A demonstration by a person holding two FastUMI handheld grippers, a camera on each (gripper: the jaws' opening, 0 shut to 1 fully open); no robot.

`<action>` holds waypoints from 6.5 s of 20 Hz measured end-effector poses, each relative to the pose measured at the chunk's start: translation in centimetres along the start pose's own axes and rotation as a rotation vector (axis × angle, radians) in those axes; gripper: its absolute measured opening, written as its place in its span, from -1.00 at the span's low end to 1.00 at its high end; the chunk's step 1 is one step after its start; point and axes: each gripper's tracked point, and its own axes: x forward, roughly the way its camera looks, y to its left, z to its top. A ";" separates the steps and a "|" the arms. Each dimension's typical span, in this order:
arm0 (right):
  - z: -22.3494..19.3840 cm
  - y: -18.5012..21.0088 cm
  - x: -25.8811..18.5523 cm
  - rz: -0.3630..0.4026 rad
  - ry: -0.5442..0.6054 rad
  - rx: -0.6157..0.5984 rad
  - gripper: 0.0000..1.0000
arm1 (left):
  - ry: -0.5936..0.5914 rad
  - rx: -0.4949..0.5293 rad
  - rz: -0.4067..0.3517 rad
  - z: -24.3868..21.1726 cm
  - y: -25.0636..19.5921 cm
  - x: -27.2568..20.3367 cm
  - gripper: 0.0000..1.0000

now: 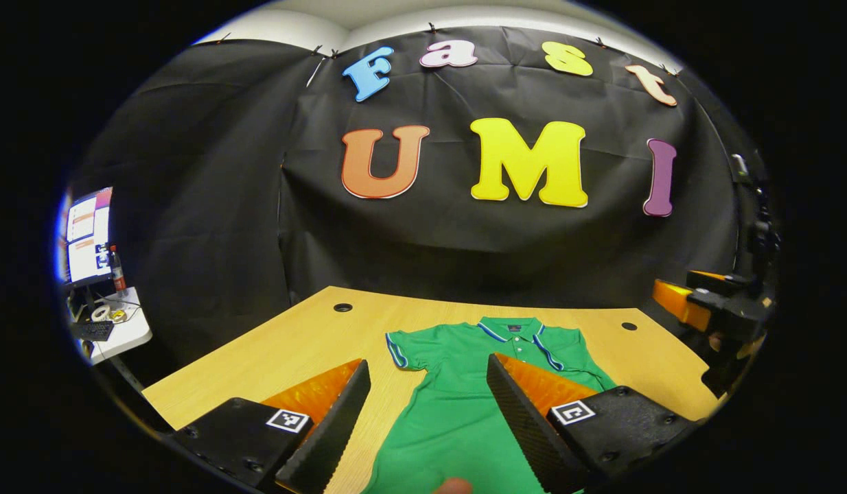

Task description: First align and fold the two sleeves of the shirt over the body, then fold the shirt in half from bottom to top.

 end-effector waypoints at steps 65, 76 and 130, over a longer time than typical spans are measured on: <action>-6.3 2.3 -19.1 0.129 -0.026 0.168 0.91 | -0.033 0.059 -0.106 10.7 -4.2 10.3 1.00; -8.3 3.2 -23.1 0.046 -0.009 0.059 0.94 | -0.121 0.064 -0.046 1.1 5.9 -3.9 1.00; -10.2 3.8 -13.4 0.084 0.075 0.139 -0.99 | -0.021 0.057 -0.211 -9.6 1.5 -0.1 -0.85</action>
